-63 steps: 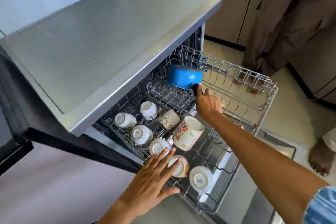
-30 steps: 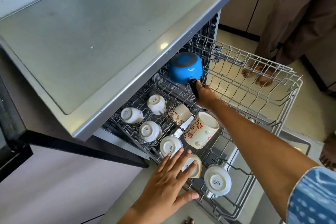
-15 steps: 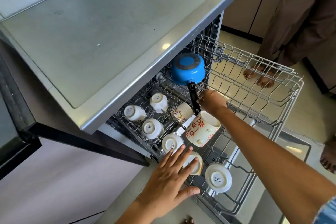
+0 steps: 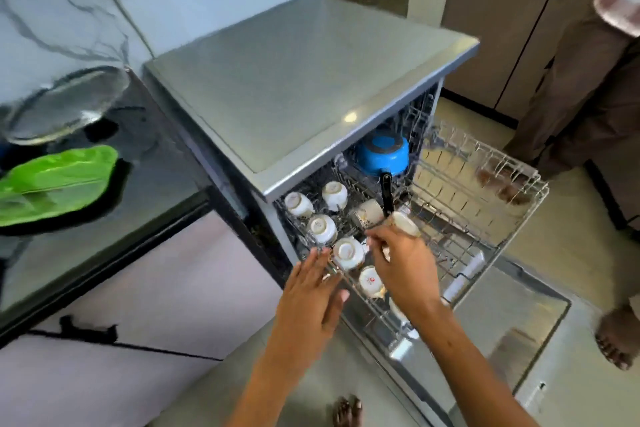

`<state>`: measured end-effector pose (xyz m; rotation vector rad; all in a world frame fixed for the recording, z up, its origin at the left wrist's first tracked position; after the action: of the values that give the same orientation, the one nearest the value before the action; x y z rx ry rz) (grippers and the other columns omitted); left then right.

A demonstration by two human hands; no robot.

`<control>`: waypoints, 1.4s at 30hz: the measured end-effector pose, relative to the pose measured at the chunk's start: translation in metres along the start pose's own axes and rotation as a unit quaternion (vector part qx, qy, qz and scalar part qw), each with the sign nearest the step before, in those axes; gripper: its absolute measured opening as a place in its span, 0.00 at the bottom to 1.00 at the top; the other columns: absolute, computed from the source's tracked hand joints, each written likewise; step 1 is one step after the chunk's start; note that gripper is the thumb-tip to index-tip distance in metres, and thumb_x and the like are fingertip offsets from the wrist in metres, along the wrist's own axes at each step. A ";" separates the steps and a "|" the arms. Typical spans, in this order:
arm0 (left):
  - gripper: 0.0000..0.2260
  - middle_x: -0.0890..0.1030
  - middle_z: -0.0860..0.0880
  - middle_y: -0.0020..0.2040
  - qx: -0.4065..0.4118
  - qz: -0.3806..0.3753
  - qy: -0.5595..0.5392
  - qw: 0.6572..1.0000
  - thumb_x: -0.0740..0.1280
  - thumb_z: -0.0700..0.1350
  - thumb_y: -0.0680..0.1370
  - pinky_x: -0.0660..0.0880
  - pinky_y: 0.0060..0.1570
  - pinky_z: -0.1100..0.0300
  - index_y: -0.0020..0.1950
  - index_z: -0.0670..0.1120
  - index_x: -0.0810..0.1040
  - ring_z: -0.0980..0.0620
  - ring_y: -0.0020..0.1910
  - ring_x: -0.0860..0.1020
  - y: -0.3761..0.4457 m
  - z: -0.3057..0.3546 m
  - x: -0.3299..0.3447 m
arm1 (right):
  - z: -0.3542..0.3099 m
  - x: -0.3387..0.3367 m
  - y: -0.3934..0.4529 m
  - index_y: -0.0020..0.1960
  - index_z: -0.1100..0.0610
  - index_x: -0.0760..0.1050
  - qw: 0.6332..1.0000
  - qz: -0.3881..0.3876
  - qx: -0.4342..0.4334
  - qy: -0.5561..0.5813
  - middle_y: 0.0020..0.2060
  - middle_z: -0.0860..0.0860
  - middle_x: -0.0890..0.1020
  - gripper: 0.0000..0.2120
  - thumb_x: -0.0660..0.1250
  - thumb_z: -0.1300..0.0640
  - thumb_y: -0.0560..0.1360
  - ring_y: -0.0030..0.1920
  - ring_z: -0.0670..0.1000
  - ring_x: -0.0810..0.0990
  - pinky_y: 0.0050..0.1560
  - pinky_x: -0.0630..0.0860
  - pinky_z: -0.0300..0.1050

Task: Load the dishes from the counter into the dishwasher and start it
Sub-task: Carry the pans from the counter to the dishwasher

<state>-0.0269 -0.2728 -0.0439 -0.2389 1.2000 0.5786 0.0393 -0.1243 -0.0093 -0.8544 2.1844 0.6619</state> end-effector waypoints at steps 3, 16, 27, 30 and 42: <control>0.22 0.71 0.43 0.69 -0.064 0.063 0.000 0.996 0.52 0.55 0.79 0.59 0.68 0.48 0.58 0.46 0.81 0.42 0.71 0.65 -0.045 0.004 -0.073 | -0.059 -0.018 -0.032 0.47 0.56 0.81 0.999 -0.029 -0.033 0.019 0.40 0.50 0.83 0.05 0.65 0.59 0.76 0.38 0.53 0.81 0.35 0.77 0.48; 0.22 0.72 0.39 0.68 -0.311 0.241 0.047 0.918 0.54 0.55 0.77 0.59 0.67 0.47 0.55 0.43 0.81 0.39 0.70 0.67 -0.159 -0.128 -0.268 | -0.329 0.045 -0.028 0.50 0.55 0.81 0.958 -0.128 -0.217 0.138 0.44 0.50 0.84 0.06 0.67 0.59 0.75 0.43 0.52 0.82 0.43 0.79 0.49; 0.27 0.78 0.36 0.60 -0.373 0.157 0.083 0.910 0.50 0.54 0.73 0.72 0.58 0.43 0.53 0.38 0.81 0.38 0.60 0.76 -0.076 -0.362 -0.378 | -0.491 0.163 0.088 0.50 0.54 0.82 0.964 -0.115 -0.212 0.115 0.45 0.50 0.84 0.07 0.68 0.57 0.74 0.46 0.53 0.82 0.44 0.75 0.47; 0.29 0.67 0.38 0.71 -0.355 0.090 0.085 0.927 0.48 0.56 0.76 0.56 0.71 0.46 0.67 0.40 0.73 0.41 0.72 0.63 -0.031 -0.401 -0.381 | -0.505 0.186 0.114 0.50 0.53 0.81 0.967 -0.116 -0.203 0.106 0.44 0.48 0.84 0.06 0.67 0.57 0.75 0.44 0.51 0.81 0.42 0.75 0.46; 0.14 0.74 0.38 0.65 -0.342 0.104 0.135 0.924 0.60 0.45 0.80 0.62 0.68 0.47 0.61 0.40 0.77 0.41 0.67 0.70 -0.015 -0.474 -0.378 | -0.552 0.298 0.161 0.51 0.56 0.79 0.943 -0.244 -0.215 -0.070 0.46 0.54 0.83 0.09 0.63 0.53 0.76 0.49 0.58 0.80 0.45 0.74 0.47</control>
<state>-0.4918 -0.6190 0.1343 -0.8122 1.2569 1.1772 -0.4686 -0.4942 0.1490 -1.4630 1.6225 0.9228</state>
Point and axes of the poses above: each hand's wrist, its own y-axis towards the middle knuckle, its own x-axis out of the palm, z = x × y, the point moved 5 cm from there along y, towards the middle knuckle
